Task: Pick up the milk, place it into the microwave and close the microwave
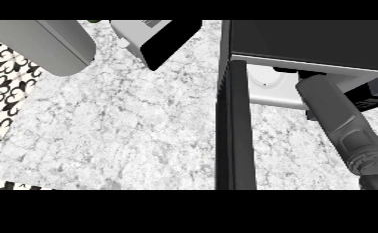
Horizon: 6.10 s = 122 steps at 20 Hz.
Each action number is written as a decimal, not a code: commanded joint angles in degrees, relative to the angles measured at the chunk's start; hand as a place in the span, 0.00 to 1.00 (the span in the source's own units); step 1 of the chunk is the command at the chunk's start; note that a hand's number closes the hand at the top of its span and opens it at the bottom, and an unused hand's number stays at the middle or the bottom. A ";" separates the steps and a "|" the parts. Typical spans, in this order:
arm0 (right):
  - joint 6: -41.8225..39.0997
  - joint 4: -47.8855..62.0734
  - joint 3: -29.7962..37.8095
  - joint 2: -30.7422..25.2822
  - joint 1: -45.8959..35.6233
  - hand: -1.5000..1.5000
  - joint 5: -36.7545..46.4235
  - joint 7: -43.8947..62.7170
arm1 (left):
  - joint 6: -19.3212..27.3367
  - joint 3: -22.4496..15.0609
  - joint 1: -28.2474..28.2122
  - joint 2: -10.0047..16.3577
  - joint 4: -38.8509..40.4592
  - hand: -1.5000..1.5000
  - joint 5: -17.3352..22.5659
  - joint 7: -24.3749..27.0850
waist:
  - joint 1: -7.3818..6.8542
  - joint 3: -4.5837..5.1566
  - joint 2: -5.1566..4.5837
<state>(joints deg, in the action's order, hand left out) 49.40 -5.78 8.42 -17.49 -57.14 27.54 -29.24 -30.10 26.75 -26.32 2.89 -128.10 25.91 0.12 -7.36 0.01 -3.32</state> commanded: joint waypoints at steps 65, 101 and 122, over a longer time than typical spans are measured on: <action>-63.50 -45.68 5.87 7.52 56.41 0.00 -23.63 -24.28 | 14.37 -52.94 26.11 -2.88 22.38 1.00 -31.60 -2.61 | 9.70 0.17 3.68; -77.73 -97.88 -0.90 -7.67 77.04 0.00 -46.94 -5.34 | 60.95 -84.29 58.77 -2.86 68.38 1.00 -2.64 24.65 | 17.67 0.56 1.49; -72.63 -103.89 12.19 -20.08 68.76 1.00 -41.59 -4.06 | 78.22 -75.86 72.32 -2.89 73.36 0.00 16.26 23.90 | 24.03 0.57 -0.09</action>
<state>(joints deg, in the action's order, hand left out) -25.01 -108.72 17.84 -35.08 13.87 -16.97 -32.98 46.21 -51.85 43.35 0.00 -55.01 39.08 23.58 15.67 0.47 -2.99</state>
